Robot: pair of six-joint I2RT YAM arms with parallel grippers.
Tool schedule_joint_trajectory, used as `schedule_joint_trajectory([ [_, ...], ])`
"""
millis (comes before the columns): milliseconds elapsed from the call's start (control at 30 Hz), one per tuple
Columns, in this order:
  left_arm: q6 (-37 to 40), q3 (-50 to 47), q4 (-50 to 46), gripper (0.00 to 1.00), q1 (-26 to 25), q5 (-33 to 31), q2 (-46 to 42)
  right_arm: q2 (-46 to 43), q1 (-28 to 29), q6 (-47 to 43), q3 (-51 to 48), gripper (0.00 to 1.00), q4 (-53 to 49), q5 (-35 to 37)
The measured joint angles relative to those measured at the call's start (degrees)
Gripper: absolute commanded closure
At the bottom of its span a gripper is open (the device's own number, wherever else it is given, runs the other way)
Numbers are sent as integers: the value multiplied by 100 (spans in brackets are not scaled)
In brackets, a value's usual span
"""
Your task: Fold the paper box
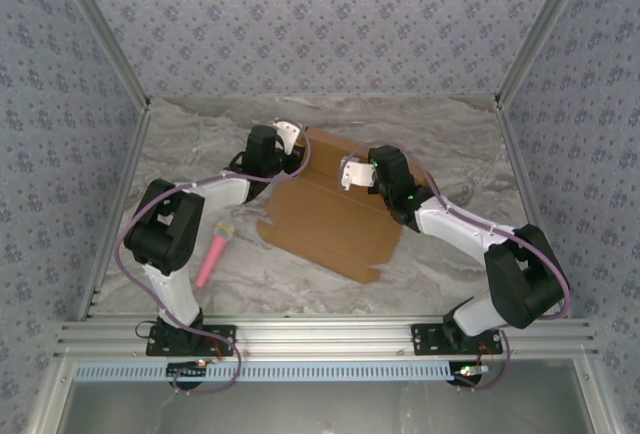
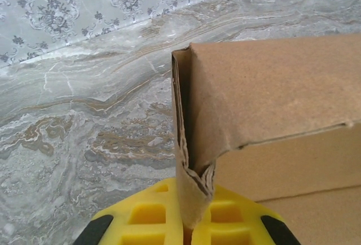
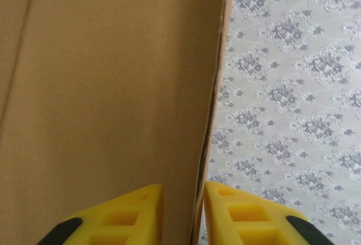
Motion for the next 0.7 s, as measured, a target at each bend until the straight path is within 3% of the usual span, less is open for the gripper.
schedule_joint_trajectory([
  [100,-44,-81,7,100,-22,-138,-66,-61,66,328,52,63,-221,-72],
  [233,-199,-260,-13,100,-24,-411,-243,-302,162,898,90,40,-485,-223],
  [333,-334,-334,-136,100,-24,-623,-365,-511,254,1340,164,32,-730,-326],
  [700,-726,-570,-459,100,-24,-1204,-732,-1257,256,3442,852,26,-2269,-553],
])
